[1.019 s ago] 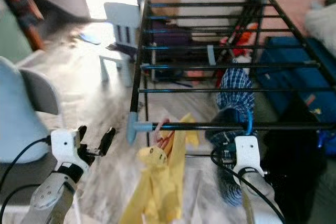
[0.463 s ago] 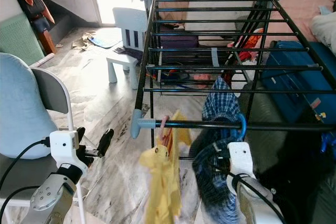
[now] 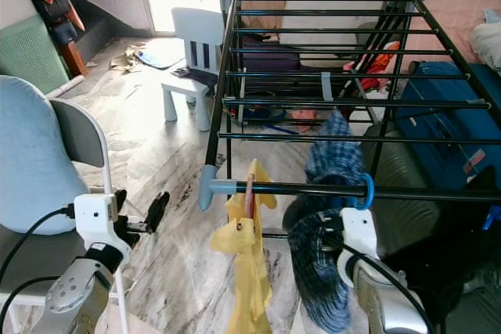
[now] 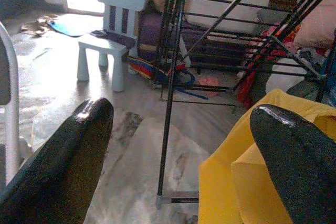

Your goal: Hang hanger

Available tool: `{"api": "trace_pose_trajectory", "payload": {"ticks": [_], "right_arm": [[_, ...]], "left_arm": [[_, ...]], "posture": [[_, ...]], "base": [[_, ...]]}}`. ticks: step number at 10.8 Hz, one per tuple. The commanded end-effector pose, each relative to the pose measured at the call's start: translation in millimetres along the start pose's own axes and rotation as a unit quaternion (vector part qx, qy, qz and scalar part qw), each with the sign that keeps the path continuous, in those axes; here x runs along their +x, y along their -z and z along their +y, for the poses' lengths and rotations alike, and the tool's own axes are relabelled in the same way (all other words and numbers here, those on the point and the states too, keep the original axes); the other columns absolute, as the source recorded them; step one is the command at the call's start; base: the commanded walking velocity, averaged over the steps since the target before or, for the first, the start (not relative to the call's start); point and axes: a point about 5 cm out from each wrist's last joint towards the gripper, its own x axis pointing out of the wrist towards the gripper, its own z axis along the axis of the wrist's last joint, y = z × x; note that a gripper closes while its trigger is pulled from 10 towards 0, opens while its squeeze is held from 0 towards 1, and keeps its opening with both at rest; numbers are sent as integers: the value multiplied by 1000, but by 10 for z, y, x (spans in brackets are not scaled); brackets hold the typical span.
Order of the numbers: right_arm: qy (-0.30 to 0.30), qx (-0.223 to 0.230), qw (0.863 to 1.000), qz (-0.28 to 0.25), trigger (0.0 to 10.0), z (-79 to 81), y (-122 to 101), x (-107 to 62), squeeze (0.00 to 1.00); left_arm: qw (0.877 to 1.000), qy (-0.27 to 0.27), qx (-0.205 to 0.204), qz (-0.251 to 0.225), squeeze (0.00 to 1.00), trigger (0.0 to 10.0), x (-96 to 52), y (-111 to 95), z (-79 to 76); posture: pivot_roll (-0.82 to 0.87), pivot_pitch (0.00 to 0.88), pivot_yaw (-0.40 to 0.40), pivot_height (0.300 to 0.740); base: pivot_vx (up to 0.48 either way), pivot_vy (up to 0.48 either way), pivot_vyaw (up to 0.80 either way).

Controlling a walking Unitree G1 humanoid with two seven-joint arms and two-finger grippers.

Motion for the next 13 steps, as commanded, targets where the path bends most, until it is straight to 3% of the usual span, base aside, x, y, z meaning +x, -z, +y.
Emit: {"api": "trace_pose_trajectory", "payload": {"ticks": [1, 5, 9, 13], "right_arm": [[19, -10, 1000, -18, 10000, -44, -59, -24, 1000], [92, -29, 992, -79, 10000, -116, -210, -130, 1000], [88, -23, 994, -58, 10000, -89, -98, -135, 1000], [99, -32, 991, -80, 10000, -59, -66, -230, 1000]], "left_arm": [[1000, -7, 0, 3, 0, 10000, -2, 0, 26], [1000, -1, -14, 14, 0, 10000, 45, 17, -17], [1000, -4, -13, 19, 0, 10000, 53, 20, -16], [1000, -4, -11, 22, 0, 10000, 49, 22, -5]], "posture": [[-197, 0, 6, 740], [-209, 0, 13, 740], [-208, 0, 10, 740], [-214, 0, 17, 740]], "base": [[0, 0, 0], [0, 0, 0], [0, 0, 0], [0, 0, 0]]}}
